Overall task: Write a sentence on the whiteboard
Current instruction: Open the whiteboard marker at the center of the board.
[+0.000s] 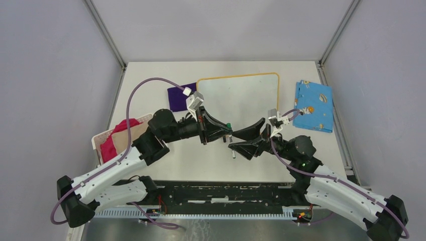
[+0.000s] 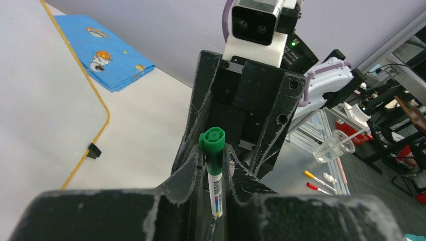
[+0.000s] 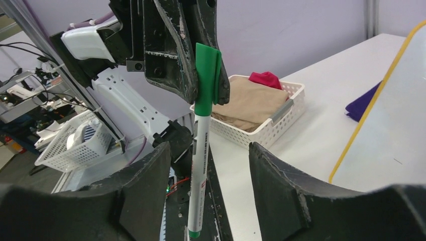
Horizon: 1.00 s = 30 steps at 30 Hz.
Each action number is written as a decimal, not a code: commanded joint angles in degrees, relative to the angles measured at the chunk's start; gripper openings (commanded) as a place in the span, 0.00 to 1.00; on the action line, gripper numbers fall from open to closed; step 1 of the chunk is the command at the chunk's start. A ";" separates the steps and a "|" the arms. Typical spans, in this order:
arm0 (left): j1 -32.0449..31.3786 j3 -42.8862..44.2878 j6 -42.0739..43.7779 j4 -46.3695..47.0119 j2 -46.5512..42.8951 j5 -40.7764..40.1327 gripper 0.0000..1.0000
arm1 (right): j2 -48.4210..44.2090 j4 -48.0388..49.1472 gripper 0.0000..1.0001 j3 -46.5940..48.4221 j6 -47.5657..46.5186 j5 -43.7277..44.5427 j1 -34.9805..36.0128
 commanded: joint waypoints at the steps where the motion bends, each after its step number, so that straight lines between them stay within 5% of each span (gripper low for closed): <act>1: -0.23 -0.23 -3.56 6.39 -1.76 3.78 0.02 | 1.37 10.73 0.65 0.01 3.97 -3.87 0.12; 15: -0.23 -0.87 -4.30 6.57 -3.91 3.92 0.02 | 6.89 18.85 0.56 2.02 10.13 -5.74 0.06; 21: -0.23 -0.73 -4.13 6.52 -4.41 3.20 0.02 | 7.34 14.60 0.67 4.33 8.51 -4.84 0.23; 27: -0.23 -0.45 -3.95 5.97 -5.08 1.72 0.02 | 6.20 1.85 0.98 8.35 2.49 -1.17 2.19; 30: -0.23 -0.07 -3.49 5.10 -5.66 -1.12 0.02 | 4.39 -6.40 0.98 10.38 -1.11 3.73 3.06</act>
